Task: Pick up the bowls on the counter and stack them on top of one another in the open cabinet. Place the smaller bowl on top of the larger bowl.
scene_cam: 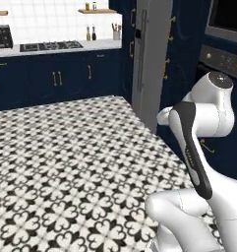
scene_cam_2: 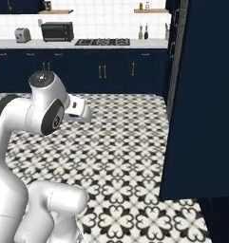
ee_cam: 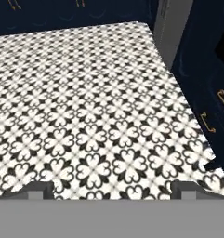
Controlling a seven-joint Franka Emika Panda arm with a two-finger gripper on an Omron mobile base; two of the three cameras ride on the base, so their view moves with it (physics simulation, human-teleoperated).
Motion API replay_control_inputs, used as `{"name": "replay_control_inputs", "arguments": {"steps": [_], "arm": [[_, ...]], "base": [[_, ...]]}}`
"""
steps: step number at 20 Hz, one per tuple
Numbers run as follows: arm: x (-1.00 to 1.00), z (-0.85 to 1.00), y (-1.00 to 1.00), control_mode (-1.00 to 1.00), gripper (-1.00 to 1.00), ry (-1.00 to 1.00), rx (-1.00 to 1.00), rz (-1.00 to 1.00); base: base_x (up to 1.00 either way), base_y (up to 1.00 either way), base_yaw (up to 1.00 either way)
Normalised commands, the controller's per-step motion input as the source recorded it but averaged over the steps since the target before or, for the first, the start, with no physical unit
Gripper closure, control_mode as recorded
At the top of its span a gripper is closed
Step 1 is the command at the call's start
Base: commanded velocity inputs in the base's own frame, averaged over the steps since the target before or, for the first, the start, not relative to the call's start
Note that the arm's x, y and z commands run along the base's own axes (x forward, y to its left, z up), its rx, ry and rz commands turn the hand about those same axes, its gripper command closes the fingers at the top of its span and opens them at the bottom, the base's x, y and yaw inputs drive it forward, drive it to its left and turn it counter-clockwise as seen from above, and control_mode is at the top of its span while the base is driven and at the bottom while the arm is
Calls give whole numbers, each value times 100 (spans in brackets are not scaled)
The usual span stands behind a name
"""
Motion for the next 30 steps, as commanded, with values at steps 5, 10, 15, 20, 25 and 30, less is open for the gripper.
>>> {"name": "replay_control_inputs", "arguments": {"steps": [5,10,15,20,25,30], "arm": [[0,0,0,100,-100,0,0,0],[0,0,0,100,-100,0,0,0],[0,0,0,100,-100,0,0,0],[0,0,0,100,-100,0,0,0],[0,0,0,100,-100,0,0,0],[0,0,0,100,-100,0,0,0]], "base": [[0,14,98],[0,1,100],[7,0,99],[36,-6,90],[98,-62,51],[100,-85,38]]}}
